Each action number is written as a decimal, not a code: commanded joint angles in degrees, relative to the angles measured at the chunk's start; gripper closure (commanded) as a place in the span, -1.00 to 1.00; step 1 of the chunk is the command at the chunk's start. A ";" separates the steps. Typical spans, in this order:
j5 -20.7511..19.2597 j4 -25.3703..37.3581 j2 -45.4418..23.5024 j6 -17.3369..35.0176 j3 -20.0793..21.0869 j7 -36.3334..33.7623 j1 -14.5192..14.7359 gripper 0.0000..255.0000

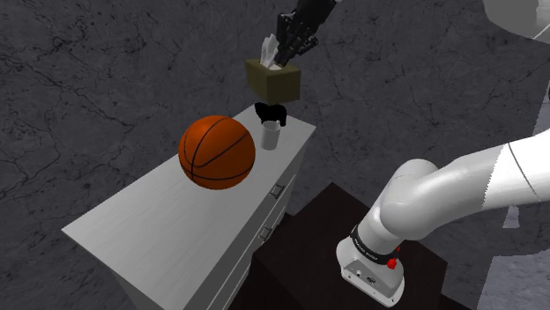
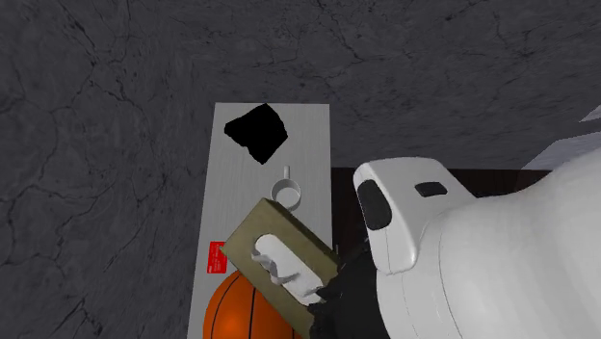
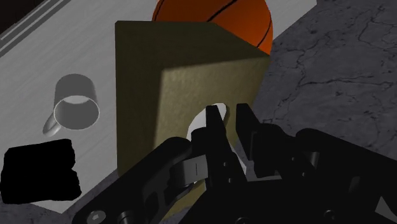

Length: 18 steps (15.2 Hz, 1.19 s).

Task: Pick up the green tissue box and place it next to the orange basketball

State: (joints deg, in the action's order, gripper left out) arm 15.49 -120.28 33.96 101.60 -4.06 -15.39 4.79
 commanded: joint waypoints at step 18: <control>5.43 -0.44 1.61 6.65 24.05 -25.84 5.11 1.00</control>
State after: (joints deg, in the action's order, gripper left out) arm 20.79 -121.17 35.73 108.11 18.84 -39.87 9.73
